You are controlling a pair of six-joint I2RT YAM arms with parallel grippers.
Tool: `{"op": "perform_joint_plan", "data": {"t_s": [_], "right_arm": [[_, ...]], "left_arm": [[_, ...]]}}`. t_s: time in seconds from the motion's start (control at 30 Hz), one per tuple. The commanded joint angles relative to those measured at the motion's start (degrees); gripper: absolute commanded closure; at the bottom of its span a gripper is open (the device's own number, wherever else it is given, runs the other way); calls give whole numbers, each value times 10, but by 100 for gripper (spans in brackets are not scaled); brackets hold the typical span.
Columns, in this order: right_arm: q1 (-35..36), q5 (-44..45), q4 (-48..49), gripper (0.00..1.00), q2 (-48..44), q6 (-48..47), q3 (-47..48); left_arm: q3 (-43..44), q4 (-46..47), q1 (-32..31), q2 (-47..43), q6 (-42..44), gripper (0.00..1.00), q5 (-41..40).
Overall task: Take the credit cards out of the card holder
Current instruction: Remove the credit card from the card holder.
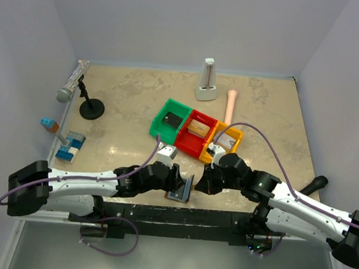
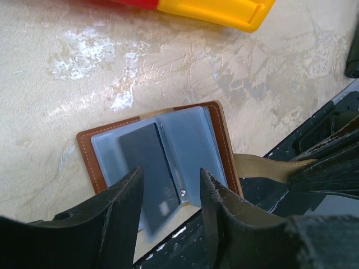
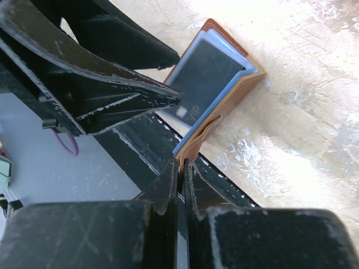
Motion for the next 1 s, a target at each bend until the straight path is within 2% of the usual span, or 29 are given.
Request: {"op": "perform_joint_plan", "data": {"t_s": [0.0,0.4,0.67,0.97], "right_arm": [[2,-1,1,100,-13,-6,19],[0,44,-37,100,1,-26,15],[-1,87,-78,100,0,22,5],[-5,126,-134,100,42,80,3]], "left_arm": [[-6,-12,2,-26,-12,50,-25],[-15,-16,2,-45,-10,49,-35],[-11,23,6,-6,1,58,-3],[-26,49,14,44,-8,72,14]]}}
